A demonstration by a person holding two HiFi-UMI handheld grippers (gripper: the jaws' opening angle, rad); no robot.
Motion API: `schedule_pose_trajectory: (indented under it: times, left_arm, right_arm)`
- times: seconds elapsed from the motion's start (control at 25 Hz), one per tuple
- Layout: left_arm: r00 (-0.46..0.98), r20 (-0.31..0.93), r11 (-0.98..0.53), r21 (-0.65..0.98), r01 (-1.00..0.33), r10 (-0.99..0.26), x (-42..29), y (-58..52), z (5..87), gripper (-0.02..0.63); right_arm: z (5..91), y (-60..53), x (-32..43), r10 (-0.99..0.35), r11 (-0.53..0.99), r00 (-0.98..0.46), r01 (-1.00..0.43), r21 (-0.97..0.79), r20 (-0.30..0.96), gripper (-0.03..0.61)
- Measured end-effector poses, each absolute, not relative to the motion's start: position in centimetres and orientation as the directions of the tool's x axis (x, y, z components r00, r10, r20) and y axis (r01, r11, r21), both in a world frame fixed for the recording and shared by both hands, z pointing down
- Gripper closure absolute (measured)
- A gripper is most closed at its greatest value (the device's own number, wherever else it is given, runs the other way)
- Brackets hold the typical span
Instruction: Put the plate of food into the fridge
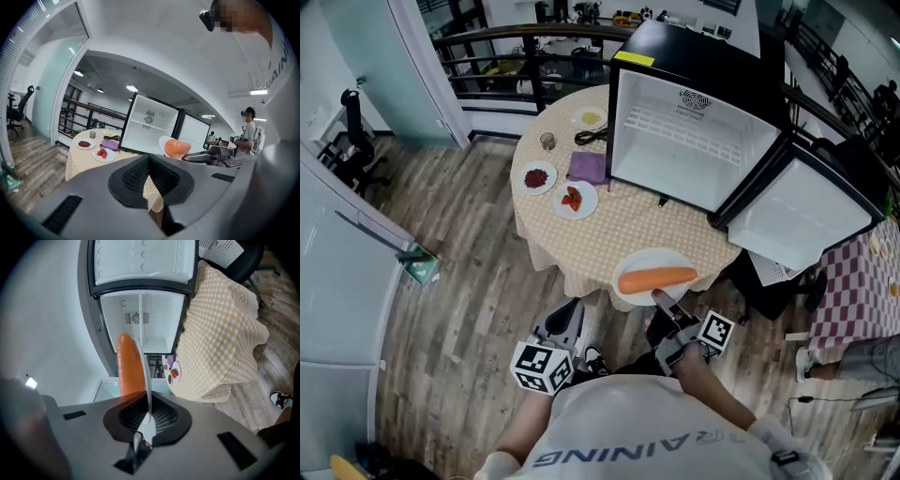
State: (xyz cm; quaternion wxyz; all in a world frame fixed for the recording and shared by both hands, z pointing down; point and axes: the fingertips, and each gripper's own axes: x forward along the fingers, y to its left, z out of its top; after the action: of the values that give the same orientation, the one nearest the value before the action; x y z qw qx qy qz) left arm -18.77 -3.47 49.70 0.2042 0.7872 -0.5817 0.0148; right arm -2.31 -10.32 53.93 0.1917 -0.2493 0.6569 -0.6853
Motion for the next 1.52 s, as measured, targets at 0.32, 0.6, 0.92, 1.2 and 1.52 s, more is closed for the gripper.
schedule_pose_trajectory:
  times: [0.32, 0.6, 0.92, 1.2, 1.52]
  left_arm:
    - [0.340, 0.272, -0.245, 0.329, -0.912, -0.900, -22.0, -5.0, 50.6, 0.606]
    - [0.389, 0.275, -0.289, 0.342, -0.894, -0.879, -20.9, -8.7, 50.8, 0.606]
    - [0.426, 0.289, -0.337, 0.312, -0.889, -0.857, -19.7, -14.4, 50.5, 0.606]
    - [0.435, 0.313, -0.355, 0.282, -0.891, -0.844, -17.6, -20.2, 49.8, 0.606]
    - [0.411, 0.336, -0.337, 0.258, -0.906, -0.848, -16.7, -23.9, 49.4, 0.606]
  right_arm:
    - [54.6, -11.4, -4.1, -0.621, -0.081, -0.776, -0.074, -0.994, 0.108, 0.545]
    - [55.4, -14.0, -3.2, -0.650, -0.106, -0.749, -0.078, -0.991, 0.128, 0.545]
    - [55.1, -19.3, -2.2, -0.685, -0.096, -0.720, -0.056, -0.994, 0.107, 0.545]
    - [56.1, -23.8, -1.1, -0.679, -0.128, -0.725, -0.037, -0.991, 0.114, 0.545]
    - [57.2, -28.2, -0.3, -0.672, -0.151, -0.729, -0.031, -0.988, 0.126, 0.545]
